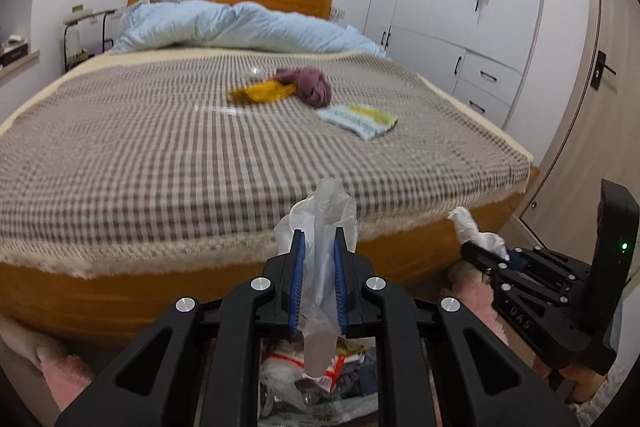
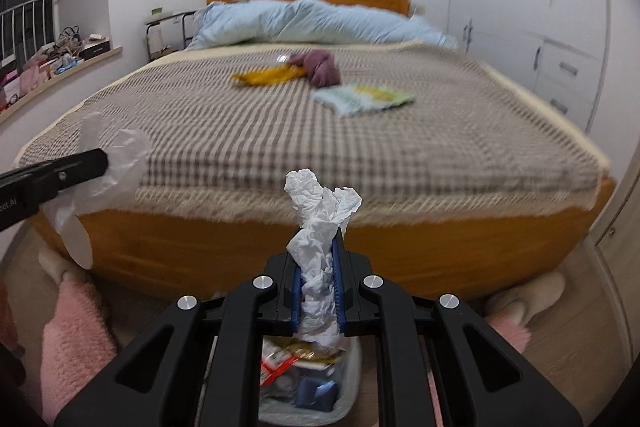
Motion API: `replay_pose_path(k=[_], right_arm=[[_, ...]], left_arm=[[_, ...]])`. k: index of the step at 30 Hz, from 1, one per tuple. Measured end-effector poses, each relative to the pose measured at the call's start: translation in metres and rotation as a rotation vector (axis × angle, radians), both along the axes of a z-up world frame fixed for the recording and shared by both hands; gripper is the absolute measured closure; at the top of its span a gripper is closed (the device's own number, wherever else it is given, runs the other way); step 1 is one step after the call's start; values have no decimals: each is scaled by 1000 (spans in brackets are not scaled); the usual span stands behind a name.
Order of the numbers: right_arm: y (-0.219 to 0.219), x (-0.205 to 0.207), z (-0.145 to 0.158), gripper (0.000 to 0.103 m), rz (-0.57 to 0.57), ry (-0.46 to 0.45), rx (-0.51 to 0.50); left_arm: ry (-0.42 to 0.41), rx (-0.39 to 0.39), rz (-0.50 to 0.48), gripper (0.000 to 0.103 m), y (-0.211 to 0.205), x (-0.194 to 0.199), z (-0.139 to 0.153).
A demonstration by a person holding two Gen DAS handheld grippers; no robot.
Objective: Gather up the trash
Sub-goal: 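Lower the clear glove and white tissue into the bin bag with both tools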
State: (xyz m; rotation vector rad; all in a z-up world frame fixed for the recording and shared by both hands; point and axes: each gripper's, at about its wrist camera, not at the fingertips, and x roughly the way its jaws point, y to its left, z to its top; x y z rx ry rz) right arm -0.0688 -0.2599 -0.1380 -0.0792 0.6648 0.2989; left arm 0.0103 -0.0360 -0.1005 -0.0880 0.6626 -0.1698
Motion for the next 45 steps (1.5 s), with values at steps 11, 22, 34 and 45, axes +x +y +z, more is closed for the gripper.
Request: replay_pose_path(k=[11,22,34,45], right_arm=[[9,0,-38,90,34,106,17],[12,4,-74,90,36,190,5],[11,6,-104,90,31,259,-24],[5,4,-135,90,35,320,-35]], left_arm=[[93,3,-38,92,-12,-3,-43],[194,8,-49,92,-15,-1,-82],[258,18,-51,92,-18,8,-108],[361,2,-55,92,-19,21,-157]])
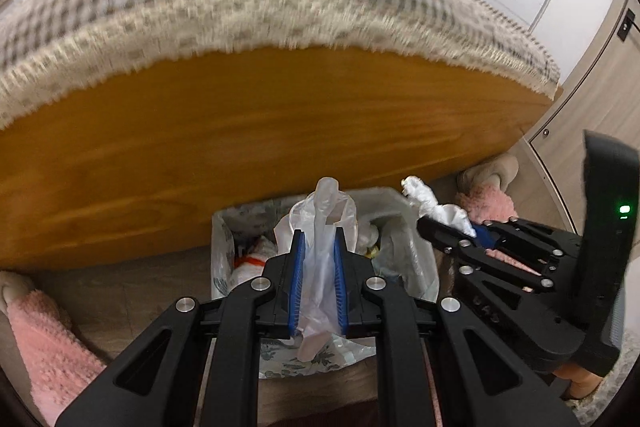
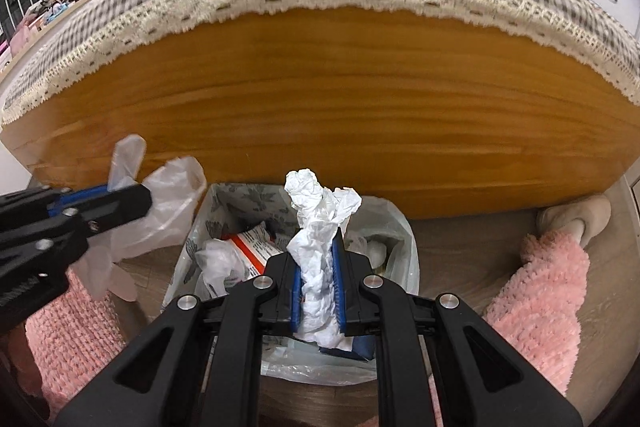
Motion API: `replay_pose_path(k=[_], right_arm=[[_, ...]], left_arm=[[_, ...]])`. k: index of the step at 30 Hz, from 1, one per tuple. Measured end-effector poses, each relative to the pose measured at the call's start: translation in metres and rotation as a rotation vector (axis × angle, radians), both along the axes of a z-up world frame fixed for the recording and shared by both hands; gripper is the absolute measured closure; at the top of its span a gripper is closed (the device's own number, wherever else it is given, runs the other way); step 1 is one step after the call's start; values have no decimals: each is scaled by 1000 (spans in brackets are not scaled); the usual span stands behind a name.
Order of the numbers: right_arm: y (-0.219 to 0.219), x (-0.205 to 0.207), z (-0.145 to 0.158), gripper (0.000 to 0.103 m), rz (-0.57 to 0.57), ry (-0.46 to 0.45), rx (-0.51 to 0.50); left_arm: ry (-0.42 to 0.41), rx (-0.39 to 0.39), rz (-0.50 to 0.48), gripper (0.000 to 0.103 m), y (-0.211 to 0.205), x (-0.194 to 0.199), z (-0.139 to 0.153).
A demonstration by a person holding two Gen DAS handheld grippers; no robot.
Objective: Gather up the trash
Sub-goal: 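Lower the clear glove and white tissue into the bin bag with both tools, then open both tools to drop the glove and tissue into the bin bag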
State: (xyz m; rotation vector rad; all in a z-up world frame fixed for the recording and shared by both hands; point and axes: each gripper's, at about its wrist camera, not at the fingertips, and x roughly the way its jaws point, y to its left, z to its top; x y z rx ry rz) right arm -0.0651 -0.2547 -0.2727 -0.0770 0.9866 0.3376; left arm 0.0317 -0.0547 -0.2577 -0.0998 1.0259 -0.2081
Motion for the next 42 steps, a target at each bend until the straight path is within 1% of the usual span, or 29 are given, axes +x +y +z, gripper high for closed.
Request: replay_pose_path(k=[5,10,13,14,17,21,28,30,31,32,34,35,36,37,38,42], right_arm=[[-4,1,-16,90,7,11,11],[4,16,-41,90,19,36,-5],[9,22,-54,90,27,40,-30],[11,23,-59,90,26,56,-31],[15,24,-70,90,27,74,-53],[19,27,-77,90,37,70,-82],[19,25,-74,90,41,62,-80],[19,25,-73,90,39,61,-79],[19,25,-73,90,39,61,-79],[19,25,-73,90,40,60,-81],[20,25,-72,90,41,59,-82],[20,25,-72,90,41,58,-83],[21,25,-72,90,42,57,-85],[21,24,-72,90,44,56,-87],[22,24,-72,90,47,56,-91],[27,22,-71,90,64,48,-105]], left_arm=[[62,4,7,92,-3,14,-34],[123,14,20,92,-6,27,-66],[135,56,21,92,-11,29,-79],[140,74,19,92,-12,30,-84],[166,92,19,92,-11,33,-96],[196,94,21,91,-13,36,-107],[195,47,13,91,-9,32,-99],[194,30,23,81,-6,31,-96],[192,26,29,61,-3,30,-94],[183,22,35,44,-1,28,-92],[159,16,41,37,4,25,-86],[157,17,46,28,6,25,-85],[162,26,60,22,8,25,-84],[165,37,77,10,10,25,-83],[166,44,94,8,13,25,-83],[205,45,140,8,23,27,-88]])
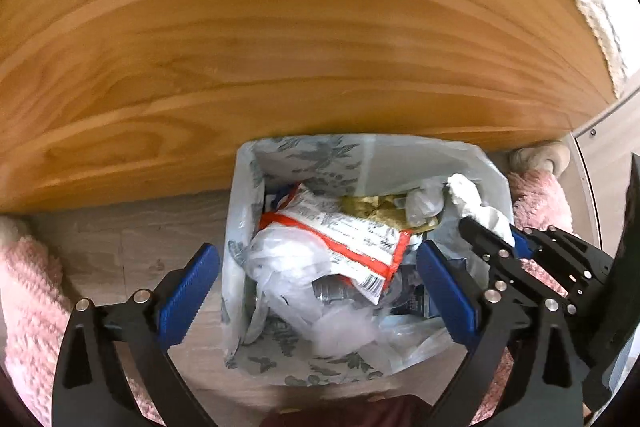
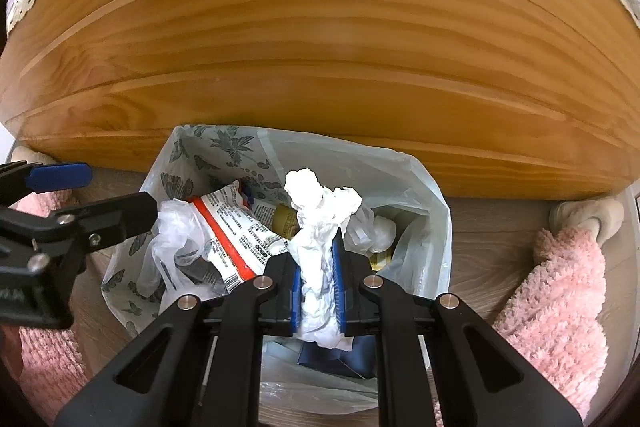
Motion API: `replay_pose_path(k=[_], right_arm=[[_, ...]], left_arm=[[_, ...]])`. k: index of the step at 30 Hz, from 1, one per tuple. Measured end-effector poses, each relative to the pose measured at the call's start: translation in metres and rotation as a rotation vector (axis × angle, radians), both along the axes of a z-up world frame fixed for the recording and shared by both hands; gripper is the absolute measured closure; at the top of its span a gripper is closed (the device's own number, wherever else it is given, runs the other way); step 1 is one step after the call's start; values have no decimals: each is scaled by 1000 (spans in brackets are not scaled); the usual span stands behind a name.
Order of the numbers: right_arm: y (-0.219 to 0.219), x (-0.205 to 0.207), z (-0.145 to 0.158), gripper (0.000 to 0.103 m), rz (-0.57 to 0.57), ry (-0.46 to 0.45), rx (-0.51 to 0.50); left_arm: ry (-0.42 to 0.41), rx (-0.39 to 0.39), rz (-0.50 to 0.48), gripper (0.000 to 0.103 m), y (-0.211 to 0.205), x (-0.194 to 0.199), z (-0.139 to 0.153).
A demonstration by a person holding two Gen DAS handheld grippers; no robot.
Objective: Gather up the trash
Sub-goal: 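Open both tools to drop the glove and tissue into the bin bag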
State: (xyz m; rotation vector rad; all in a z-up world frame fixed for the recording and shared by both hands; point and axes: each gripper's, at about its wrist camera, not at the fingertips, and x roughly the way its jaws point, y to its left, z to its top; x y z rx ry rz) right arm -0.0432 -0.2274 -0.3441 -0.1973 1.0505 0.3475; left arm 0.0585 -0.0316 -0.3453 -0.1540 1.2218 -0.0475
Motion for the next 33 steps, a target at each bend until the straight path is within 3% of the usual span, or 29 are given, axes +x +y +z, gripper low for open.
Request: replay_pose_path(k=[18,19,20,22,24,26,29,33], right_arm=[[13,0,-6,88,37,-43,-83],[13,0,-6,81,40,-37,-81],[12,0,-7,68,42,-31,-75],[11,-1,-6,54,39,-36,-59],[11,-1,-4,46,38,-40,-51],[11,-1,-2,30,33,-43,-42],[12,-1,-3,24,30,-32,-52],[12,-3,-3,24,21,-37,-59]], left_arm=[[-10,10,5,8,1,-3,4],[-10,9,7,8,2,-4,4],[-11,8,9,8,2,-4,4],[-12,11,10,8,2,-4,4],[-17,10,11,8,3,-4,5],[-20,10,14,8,3,-3,5],[-22,10,14,8,3,-4,5],[-19,10,17,8,3,-5,5]])
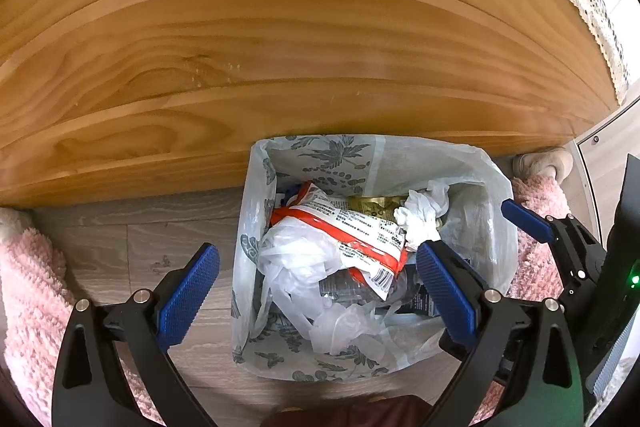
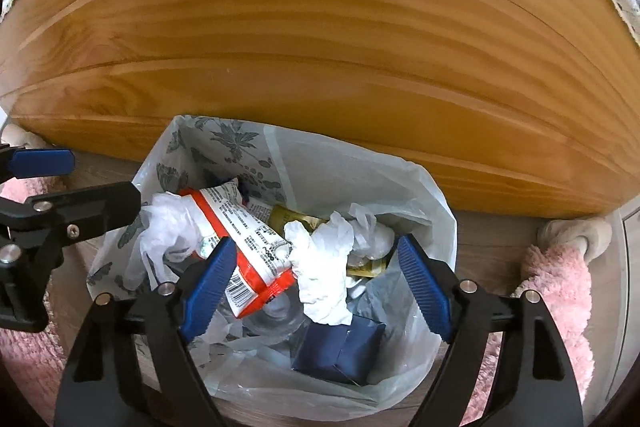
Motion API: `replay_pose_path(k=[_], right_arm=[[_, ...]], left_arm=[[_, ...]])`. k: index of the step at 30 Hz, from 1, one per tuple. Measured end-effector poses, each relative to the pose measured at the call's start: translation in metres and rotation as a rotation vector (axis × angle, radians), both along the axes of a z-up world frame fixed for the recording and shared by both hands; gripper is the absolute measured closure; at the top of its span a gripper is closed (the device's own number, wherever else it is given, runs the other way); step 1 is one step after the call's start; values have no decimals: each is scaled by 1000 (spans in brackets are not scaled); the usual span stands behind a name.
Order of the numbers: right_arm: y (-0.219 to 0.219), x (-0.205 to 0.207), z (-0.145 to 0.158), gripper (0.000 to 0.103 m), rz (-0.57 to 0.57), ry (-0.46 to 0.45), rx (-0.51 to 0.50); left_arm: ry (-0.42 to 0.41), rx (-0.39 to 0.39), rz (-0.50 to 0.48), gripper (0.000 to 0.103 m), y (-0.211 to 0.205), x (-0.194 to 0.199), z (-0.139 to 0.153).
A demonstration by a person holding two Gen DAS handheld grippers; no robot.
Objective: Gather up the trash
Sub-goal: 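Open both tools to drop the glove and tissue into the bin bag, then raise both open tools out of the bin back over the bed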
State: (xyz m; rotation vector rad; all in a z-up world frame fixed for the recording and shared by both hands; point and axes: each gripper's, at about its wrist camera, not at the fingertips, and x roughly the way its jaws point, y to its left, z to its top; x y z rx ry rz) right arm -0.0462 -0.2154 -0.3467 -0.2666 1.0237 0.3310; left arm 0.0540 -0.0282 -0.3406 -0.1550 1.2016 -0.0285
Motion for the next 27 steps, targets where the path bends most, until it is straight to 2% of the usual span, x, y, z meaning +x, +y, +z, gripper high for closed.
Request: replay_pose_path(k=[8,27], right_arm=[[-1,-1,1,18,-8,2,17],[-12,4,-2,15,-81,32,-19]], left_arm=[[-7,0,8,8,2,-3,1],[-20,-1,9,8,3,-6,6]])
